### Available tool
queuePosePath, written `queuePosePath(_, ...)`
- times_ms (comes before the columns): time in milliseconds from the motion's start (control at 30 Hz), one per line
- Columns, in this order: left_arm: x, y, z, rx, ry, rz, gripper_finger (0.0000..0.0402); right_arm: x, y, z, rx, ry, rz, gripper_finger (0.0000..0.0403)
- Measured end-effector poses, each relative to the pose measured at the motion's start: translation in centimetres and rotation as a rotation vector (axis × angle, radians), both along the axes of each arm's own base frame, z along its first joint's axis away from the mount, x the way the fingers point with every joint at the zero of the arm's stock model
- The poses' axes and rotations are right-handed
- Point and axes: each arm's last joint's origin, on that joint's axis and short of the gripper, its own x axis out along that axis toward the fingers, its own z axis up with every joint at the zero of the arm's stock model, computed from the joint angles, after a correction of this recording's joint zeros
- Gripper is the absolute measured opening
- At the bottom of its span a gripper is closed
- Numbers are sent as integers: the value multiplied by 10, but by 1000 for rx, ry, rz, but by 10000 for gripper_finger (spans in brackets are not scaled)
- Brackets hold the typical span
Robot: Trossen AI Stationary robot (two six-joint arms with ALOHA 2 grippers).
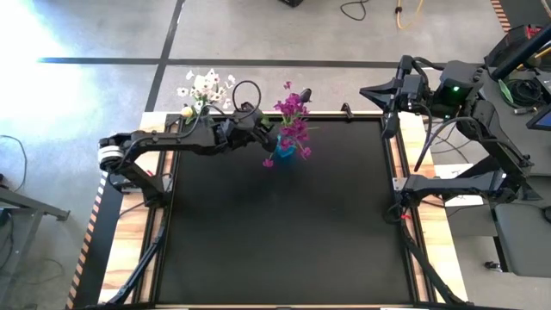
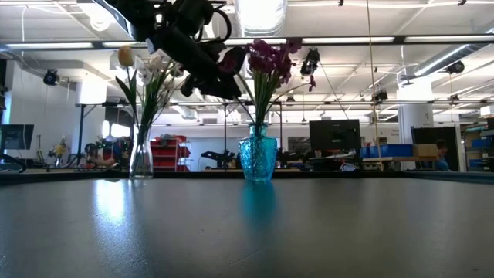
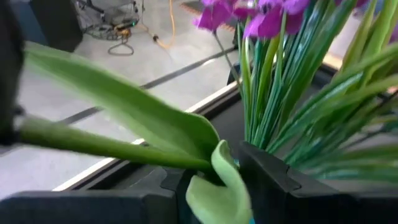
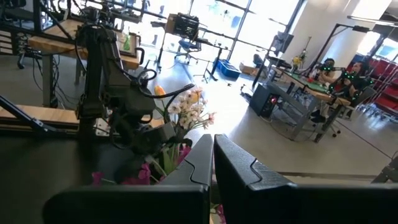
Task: Sort flowers into vase by color
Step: Put the black flower into the blue vase
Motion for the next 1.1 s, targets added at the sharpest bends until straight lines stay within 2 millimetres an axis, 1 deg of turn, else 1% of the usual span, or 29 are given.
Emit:
queuePosePath(233,-12,-4,4,-28,78,1,103,0,0,0,-2,0,0,9)
queuePosePath(567,-20,-8,4,-56,145,-4,103,0,0,0,-14,3,1,9)
queuePosePath(700,-19,-9,6,-51,115,-4,103,0,0,0,-19,2,1,9)
queuePosePath(867,-20,-9,14,-33,65,-4,103,0,0,0,-19,2,1,9)
queuePosePath(1100,-32,-14,17,-57,141,-8,103,0,0,1,-21,0,1,9)
